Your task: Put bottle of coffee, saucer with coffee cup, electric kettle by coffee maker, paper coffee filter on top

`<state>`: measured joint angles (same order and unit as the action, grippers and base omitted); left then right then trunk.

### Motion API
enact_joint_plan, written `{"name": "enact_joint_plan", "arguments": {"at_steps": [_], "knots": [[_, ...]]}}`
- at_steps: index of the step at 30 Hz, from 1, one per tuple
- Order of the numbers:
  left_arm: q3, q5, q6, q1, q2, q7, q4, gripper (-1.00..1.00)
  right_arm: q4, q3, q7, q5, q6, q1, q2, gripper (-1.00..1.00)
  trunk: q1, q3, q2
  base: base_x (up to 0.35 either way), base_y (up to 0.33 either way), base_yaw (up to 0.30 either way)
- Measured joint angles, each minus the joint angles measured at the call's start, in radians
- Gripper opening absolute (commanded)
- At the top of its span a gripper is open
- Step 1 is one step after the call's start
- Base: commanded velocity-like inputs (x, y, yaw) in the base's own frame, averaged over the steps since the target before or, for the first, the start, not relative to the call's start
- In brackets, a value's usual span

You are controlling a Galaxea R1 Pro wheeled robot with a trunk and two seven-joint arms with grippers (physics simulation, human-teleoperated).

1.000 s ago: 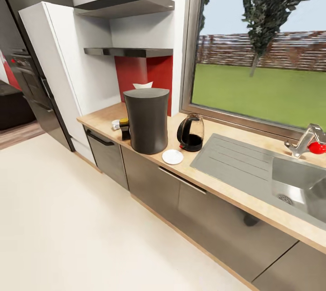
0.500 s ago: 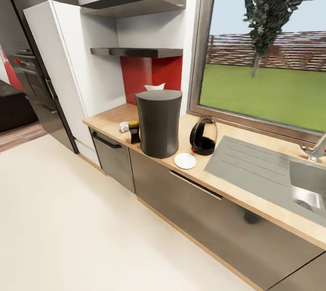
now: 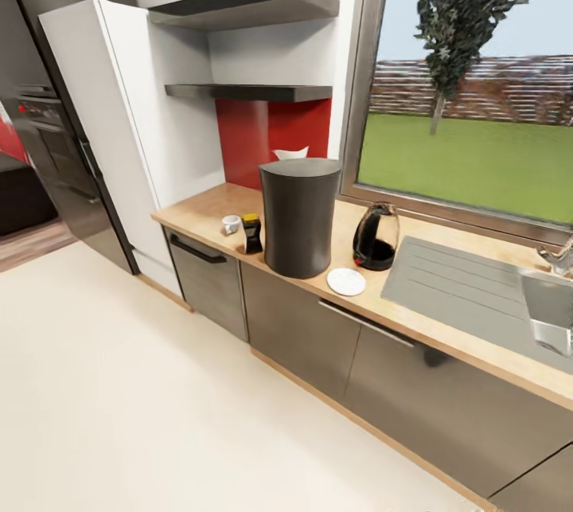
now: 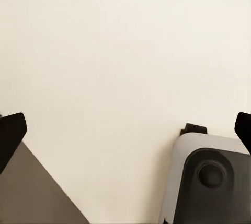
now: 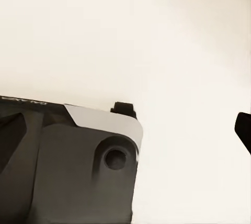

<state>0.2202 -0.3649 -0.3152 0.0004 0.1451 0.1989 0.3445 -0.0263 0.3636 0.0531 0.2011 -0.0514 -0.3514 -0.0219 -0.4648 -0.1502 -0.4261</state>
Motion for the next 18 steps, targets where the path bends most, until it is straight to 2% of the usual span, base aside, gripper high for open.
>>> {"name": "enact_joint_plan", "arguments": {"at_steps": [2, 6, 12, 18], "knots": [[-0.001, 0.000, 0.001, 0.000, 0.001, 0.000, -0.001, 1.00, 0.000, -0.030, 0.013, 0.037, 0.000, 0.001, 0.005, 1.00, 0.000, 0.000, 0.000, 0.061, 0.335, -0.168], [-0.002, 0.001, 0.002, 0.000, 0.003, 0.000, -0.001, 1.00, 0.000, -0.048, 0.074, 0.087, 0.000, 0.001, 0.008, 1.00, 0.000, 0.000, 0.000, 0.170, 0.305, -0.056], [-0.003, 0.002, 0.001, 0.000, 0.004, -0.001, -0.001, 1.00, 0.000, -0.050, 0.088, 0.094, 0.003, 0.001, 0.011, 1.00, 0.000, 0.000, 0.000, 0.229, 0.281, -0.006], [-0.003, 0.002, 0.000, 0.000, 0.004, -0.001, -0.001, 1.00, 0.001, -0.050, 0.090, 0.094, 0.004, 0.001, 0.055, 1.00, 0.000, 0.000, 0.000, 0.236, 0.279, 0.000]]}}
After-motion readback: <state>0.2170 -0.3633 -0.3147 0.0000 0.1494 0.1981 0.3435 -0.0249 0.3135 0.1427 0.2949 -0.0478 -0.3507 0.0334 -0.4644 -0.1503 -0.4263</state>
